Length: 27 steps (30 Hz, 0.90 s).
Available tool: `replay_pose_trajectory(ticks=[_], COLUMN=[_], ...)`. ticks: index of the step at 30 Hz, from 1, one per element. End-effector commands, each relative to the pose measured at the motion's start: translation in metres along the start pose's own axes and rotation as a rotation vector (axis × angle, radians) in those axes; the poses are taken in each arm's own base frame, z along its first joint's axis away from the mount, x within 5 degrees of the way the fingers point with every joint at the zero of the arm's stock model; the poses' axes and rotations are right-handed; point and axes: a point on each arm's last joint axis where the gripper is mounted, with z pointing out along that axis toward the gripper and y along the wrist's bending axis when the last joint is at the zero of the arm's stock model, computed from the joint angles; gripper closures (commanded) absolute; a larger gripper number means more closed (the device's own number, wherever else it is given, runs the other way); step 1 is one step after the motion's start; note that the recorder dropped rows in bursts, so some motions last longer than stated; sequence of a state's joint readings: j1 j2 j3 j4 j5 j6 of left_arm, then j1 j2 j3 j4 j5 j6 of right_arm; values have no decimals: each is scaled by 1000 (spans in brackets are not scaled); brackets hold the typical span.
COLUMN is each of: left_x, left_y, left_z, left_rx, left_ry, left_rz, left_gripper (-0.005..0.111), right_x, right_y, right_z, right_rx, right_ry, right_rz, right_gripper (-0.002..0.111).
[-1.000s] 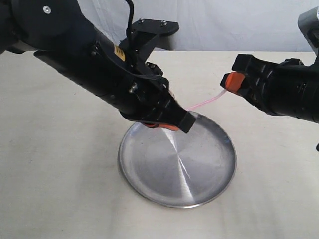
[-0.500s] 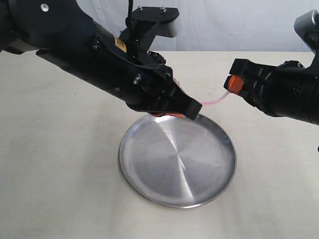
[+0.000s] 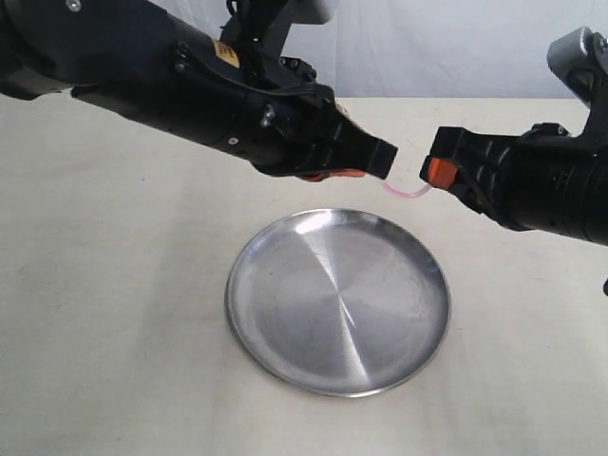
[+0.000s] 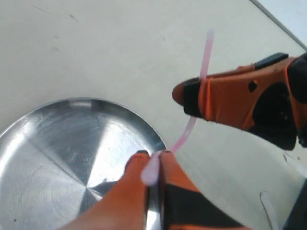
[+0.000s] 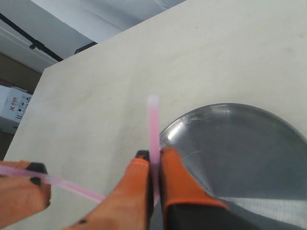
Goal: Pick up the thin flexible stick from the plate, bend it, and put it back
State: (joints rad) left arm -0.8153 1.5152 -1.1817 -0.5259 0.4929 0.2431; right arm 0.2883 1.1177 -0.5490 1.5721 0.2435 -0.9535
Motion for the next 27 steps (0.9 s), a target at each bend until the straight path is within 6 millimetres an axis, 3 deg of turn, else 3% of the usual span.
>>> replay_pose_trajectory(ticks=[1, 13, 18, 27], left_x=[-10, -11, -5, -6], left_y=[1, 3, 8, 10], left_z=[-3, -2, 15, 16], left_rx=[-10, -17, -27, -40], left_ry=[-86, -107, -61, -72], left_rz=[-28, -29, -54, -39], left_gripper=[107, 107, 107, 107], right_x=[11, 13, 14, 14], right_y=[10, 14, 15, 15], right_z=[0, -1, -1, -2], right_rx=[-104, -146, -157, -160], right_ry=[88, 118, 126, 128], right_rz=[-38, -37, -37, -37], right_gripper=[109, 109, 109, 109])
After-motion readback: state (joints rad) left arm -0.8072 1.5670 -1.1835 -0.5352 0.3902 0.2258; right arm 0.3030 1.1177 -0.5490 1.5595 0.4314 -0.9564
